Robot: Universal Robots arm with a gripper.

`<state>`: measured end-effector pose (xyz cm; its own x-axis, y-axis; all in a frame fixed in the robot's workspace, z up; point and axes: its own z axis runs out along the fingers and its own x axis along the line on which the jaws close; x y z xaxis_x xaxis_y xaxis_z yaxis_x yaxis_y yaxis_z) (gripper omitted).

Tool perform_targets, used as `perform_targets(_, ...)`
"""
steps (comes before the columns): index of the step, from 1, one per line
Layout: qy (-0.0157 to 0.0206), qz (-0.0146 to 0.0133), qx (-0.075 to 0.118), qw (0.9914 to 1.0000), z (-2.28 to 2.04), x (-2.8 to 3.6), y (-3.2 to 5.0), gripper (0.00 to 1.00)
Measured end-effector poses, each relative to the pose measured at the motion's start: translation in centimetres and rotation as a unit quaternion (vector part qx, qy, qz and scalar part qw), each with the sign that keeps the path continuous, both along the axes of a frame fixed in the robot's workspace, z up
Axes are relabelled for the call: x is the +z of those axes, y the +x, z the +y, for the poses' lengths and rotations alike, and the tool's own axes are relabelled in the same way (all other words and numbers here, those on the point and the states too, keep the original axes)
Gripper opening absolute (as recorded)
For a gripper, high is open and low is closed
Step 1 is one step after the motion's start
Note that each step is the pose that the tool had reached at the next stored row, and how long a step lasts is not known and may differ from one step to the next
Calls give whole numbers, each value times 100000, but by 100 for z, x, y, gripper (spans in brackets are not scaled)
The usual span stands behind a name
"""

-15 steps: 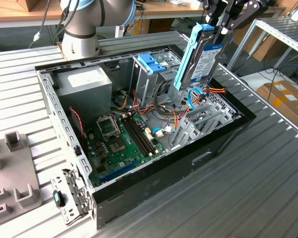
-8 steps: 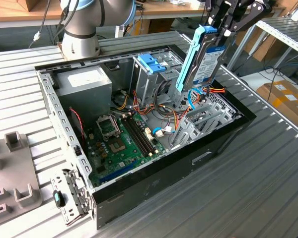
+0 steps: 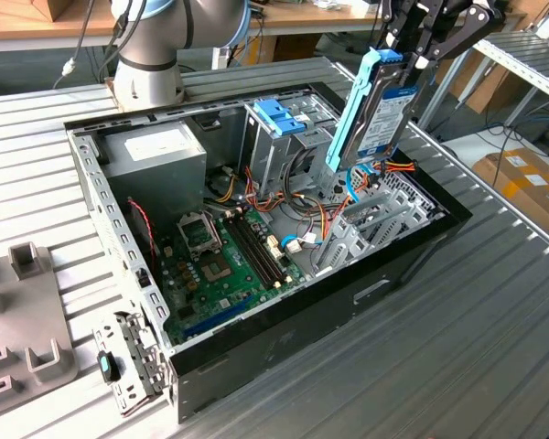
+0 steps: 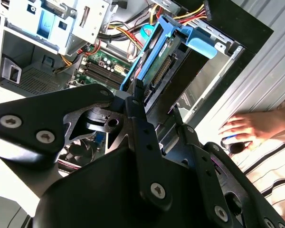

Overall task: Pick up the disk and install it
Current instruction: 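Pick up the disk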

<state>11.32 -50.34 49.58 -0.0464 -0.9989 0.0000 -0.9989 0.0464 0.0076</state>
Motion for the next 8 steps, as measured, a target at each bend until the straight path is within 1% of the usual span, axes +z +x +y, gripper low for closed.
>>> perform_targets(1,0,1,-2,100000,-7,0,0,35)
perform_targets(8,-4,1,0,100000,-21,0,0,35)
